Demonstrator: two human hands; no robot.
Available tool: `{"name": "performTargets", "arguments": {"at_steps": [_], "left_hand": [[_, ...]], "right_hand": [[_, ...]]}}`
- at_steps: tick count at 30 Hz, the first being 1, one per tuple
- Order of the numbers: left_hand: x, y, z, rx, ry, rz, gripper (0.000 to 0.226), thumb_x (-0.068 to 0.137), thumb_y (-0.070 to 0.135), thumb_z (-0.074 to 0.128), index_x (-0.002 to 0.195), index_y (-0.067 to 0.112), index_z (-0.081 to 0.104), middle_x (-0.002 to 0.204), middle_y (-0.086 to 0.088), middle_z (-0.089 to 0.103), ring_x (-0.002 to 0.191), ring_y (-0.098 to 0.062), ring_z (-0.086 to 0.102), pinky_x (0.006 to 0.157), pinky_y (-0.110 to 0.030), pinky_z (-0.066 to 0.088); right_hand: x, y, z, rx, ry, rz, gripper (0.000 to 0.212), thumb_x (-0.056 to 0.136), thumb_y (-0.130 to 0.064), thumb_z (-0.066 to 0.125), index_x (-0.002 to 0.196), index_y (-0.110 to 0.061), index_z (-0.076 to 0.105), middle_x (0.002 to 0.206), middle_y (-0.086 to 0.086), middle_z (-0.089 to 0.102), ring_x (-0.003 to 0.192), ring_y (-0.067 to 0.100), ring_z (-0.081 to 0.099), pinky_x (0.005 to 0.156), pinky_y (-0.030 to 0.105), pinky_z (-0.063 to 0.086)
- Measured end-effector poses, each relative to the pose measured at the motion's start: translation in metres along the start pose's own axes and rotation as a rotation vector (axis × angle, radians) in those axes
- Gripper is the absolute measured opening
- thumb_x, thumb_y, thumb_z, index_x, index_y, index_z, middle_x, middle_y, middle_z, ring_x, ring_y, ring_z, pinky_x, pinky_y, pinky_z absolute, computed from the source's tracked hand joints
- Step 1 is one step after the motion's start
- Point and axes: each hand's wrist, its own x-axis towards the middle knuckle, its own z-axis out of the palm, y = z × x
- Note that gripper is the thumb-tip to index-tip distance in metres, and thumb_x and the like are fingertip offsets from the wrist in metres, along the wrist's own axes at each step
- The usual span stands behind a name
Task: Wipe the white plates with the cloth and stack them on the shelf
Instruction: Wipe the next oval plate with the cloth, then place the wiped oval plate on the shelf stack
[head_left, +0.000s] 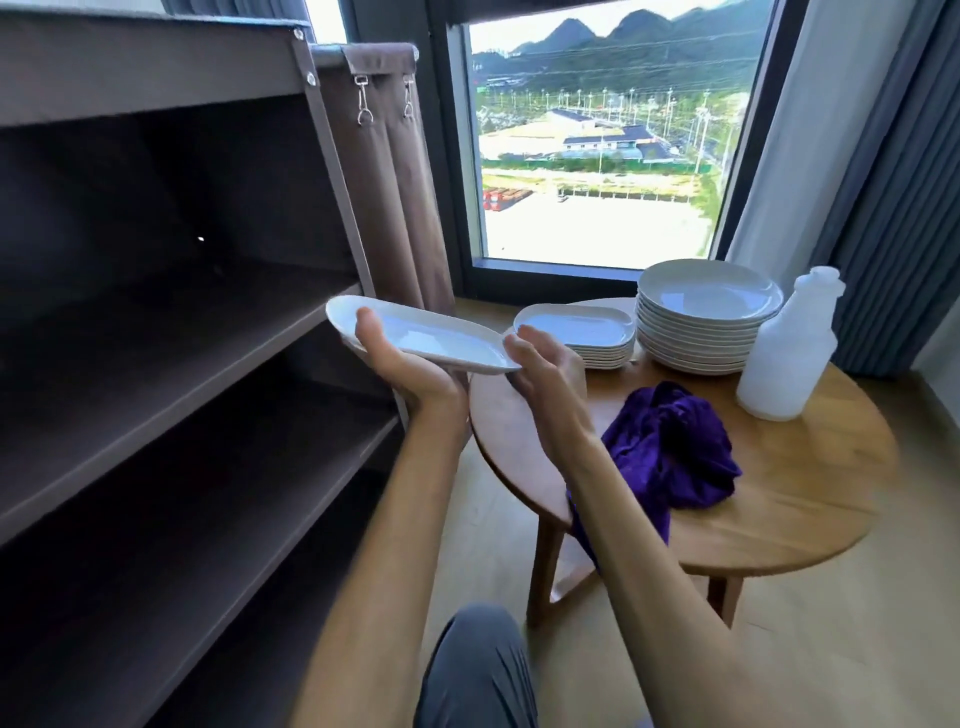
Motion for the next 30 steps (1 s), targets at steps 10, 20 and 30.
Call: {"name": "performTargets", "arguments": {"at_steps": [10, 20, 30], "left_hand": [[0.045, 0.088, -0.072, 0.397, -0.083, 0.34, 0.106, 0.073, 0.06, 0.071, 0.16, 0.034, 0.016, 0.152, -0.002, 0.042, 0.134, -0.02, 0.052, 0.11, -0.046, 0.05], [0.068, 0.227, -0.166, 0.757, 0.237, 0.628, 0.095, 0.077, 0.048, 0.084, 0.151, 0.014, 0.034, 0.14, -0.003, 0.053, 0.125, -0.012, 0.056, 0.092, -0.013, 0.049], [0.049, 0.348, -0.268, 1.208, 0.473, 0.545, 0.078, 0.059, 0.047, 0.095, 0.12, 0.018, 0.057, 0.111, 0.002, 0.068, 0.113, -0.014, 0.065, 0.094, -0.027, 0.054]], "right_hand": [[0.002, -0.005, 0.097, 0.019, -0.118, -0.182, 0.08, 0.075, -0.025, 0.089, 0.145, -0.011, 0.053, 0.127, -0.006, 0.064, 0.122, 0.009, 0.061, 0.102, 0.023, 0.052], [-0.011, -0.006, 0.247, 0.132, -0.499, -0.074, 0.078, 0.081, -0.002, 0.082, 0.149, -0.004, 0.043, 0.128, 0.004, 0.065, 0.118, 0.011, 0.064, 0.101, 0.023, 0.052], [-0.034, -0.008, 0.384, 0.07, -0.864, -0.166, 0.099, 0.075, -0.002, 0.087, 0.156, -0.019, 0.033, 0.123, -0.006, 0.052, 0.108, -0.006, 0.057, 0.088, 0.009, 0.047]]}}
